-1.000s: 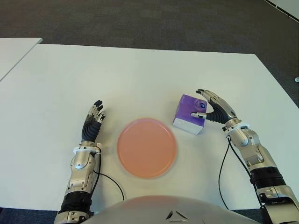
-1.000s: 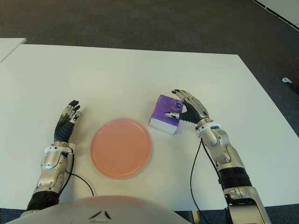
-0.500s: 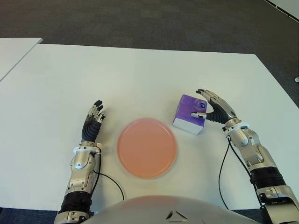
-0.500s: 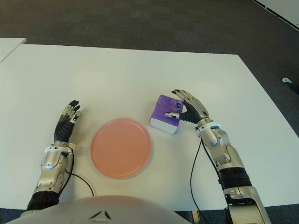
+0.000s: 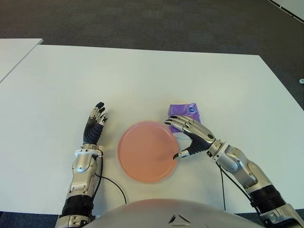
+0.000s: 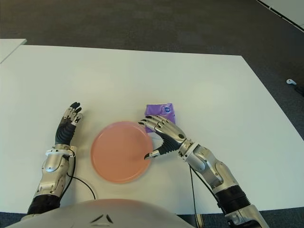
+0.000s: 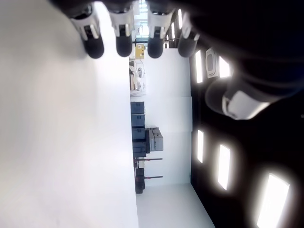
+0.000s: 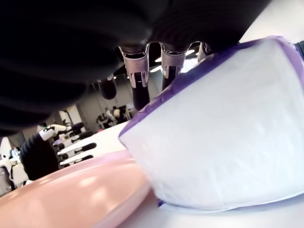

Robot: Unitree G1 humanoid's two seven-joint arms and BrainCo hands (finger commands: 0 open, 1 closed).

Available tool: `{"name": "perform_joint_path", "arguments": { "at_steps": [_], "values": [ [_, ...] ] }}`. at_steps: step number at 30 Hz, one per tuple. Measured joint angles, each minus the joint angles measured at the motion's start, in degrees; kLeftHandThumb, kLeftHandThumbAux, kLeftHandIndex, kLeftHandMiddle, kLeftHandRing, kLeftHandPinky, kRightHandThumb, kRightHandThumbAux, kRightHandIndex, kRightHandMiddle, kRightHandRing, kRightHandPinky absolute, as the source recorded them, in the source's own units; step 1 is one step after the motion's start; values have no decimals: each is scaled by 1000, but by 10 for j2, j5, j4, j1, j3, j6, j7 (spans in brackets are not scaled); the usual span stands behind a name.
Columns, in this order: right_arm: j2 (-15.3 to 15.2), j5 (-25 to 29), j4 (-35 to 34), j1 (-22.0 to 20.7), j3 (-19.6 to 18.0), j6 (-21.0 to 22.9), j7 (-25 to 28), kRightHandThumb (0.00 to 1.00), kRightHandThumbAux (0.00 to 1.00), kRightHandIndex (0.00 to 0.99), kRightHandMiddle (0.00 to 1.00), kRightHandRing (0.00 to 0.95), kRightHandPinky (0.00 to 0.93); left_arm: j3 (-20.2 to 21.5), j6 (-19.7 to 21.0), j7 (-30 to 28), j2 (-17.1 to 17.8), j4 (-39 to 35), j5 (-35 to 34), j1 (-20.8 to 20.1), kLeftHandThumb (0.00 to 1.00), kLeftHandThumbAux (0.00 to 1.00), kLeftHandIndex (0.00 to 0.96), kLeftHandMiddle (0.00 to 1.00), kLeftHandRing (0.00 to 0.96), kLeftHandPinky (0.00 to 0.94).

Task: Put the tissue paper into the plate.

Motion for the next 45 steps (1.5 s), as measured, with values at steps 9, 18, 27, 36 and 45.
{"name": "perform_joint_path", "arguments": {
  "at_steps": [9,18,27,36,45],
  "values": [
    [0,-6,-9,4,0,0,-3,189,385,0,0,0,0,0,0,0,-1,1,0,0,0,455,0,0,0,0],
    [2,-8,-3,0,0,0,-7,209,386,0,0,0,0,-1,-5,0,-2,1,0,-1,0,457,0,0,0,0],
    [5,1,31,-11,-1,-5,-16,239,380,0,0,0,0,-4,-3,0,-2,1,3,-1,0,444,0,0,0,0],
    [5,3,61,-30,-17,-4,-19,261,369,0,0,0,0,-4,-2,0,-2,1,3,-1,0,445,0,0,0,0],
    [5,3,62,-31,-18,-4,-19,261,368,0,0,0,0,-1,-2,0,-2,1,3,-1,0,450,0,0,0,0]
  ]
}}
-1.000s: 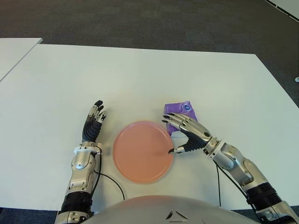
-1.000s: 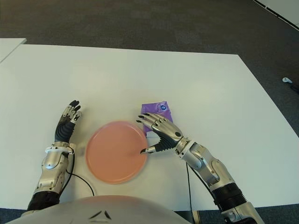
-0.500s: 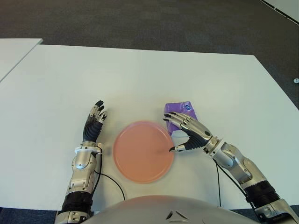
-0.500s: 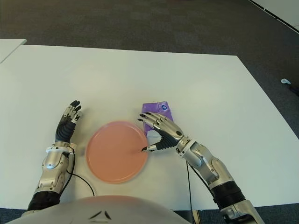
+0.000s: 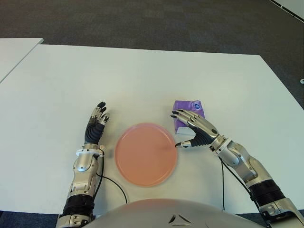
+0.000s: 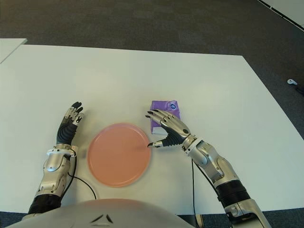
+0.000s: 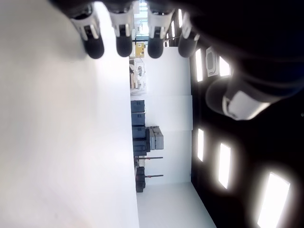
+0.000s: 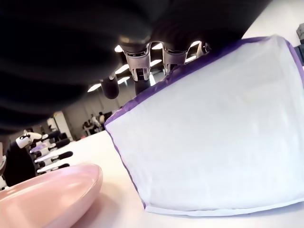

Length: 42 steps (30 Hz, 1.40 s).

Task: Put the tissue paper into the plate.

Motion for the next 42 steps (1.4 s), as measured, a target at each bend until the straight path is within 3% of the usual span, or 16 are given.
{"name": "perform_joint_path", "arguments": {
  "at_steps": [14,22,42],
  "values": [
    [1,0,0,0,-1,0,0,262,365,0,0,0,0,1,-2,0,0,4,0,-1,0,450,0,0,0,0],
    [-13,0,-34,1,-51,39,7,265,368,0,0,0,0,1,-5,0,1,5,0,-2,0,455,0,0,0,0],
    [-13,12,-58,3,-64,48,33,273,384,0,0,0,0,1,-9,0,1,5,0,-1,0,435,0,0,0,0]
  ]
}}
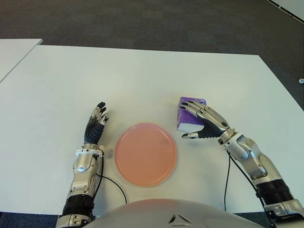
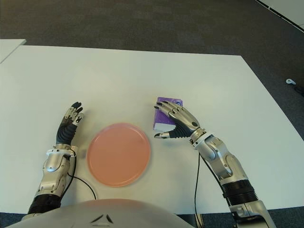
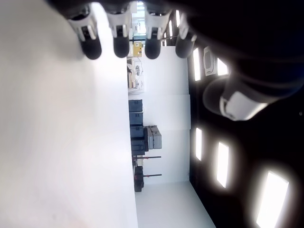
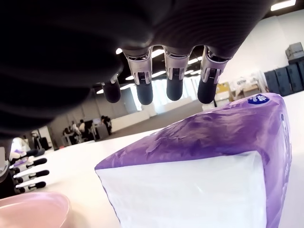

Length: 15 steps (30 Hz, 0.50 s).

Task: Put the tissue paper into the plate.

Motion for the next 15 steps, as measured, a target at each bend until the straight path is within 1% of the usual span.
{"name": "perform_joint_path", "arguments": {
  "at_steps": [9,15],
  "values": [
    [1,19,-1,-3,-13,0,1,272,388,0,0,0,0,0,1,0,-1,-1,0,0,0,454,0,0,0,0],
    [5,20,1,-8,-25,-1,-21,278,383,0,0,0,0,0,1,0,-2,-2,0,1,0,457,0,0,0,0]
  ]
}}
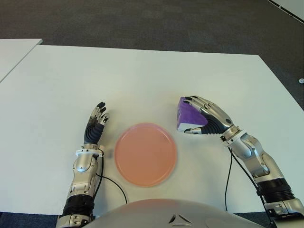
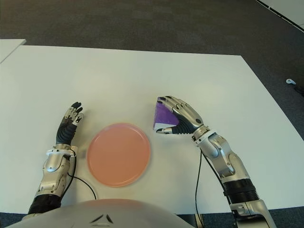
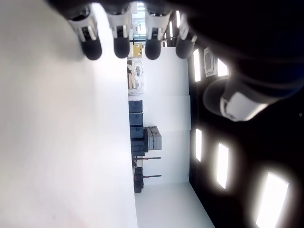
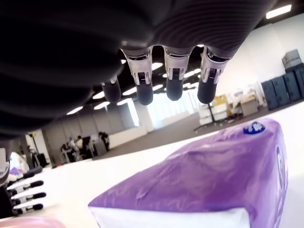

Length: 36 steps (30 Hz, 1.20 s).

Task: Put the tissue paper into the plate.

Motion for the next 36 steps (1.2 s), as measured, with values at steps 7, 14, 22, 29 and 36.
{"name": "perform_joint_path", "arguments": {
  "at_steps": [7,14,22,29,36],
  "values": [
    [5,13,10,-8,-2,0,-3,297,356,0,0,0,0,0,1,0,0,-1,0,1,0,457,0,0,0,0],
    [8,34,15,-14,-1,9,18,323,339,0,0,0,0,0,4,0,-1,-3,0,1,0,452,0,0,0,0],
    [13,53,44,-38,-1,47,56,304,309,0,0,0,0,0,7,0,-2,-6,0,3,0,452,0,0,0,0],
    [18,52,68,-56,1,54,56,308,303,0,0,0,0,0,6,0,-3,-7,0,4,0,456,0,0,0,0],
    [20,53,90,-64,3,54,53,304,318,0,0,0,0,0,6,0,-4,-8,0,5,0,461,0,0,0,0]
  ]
}}
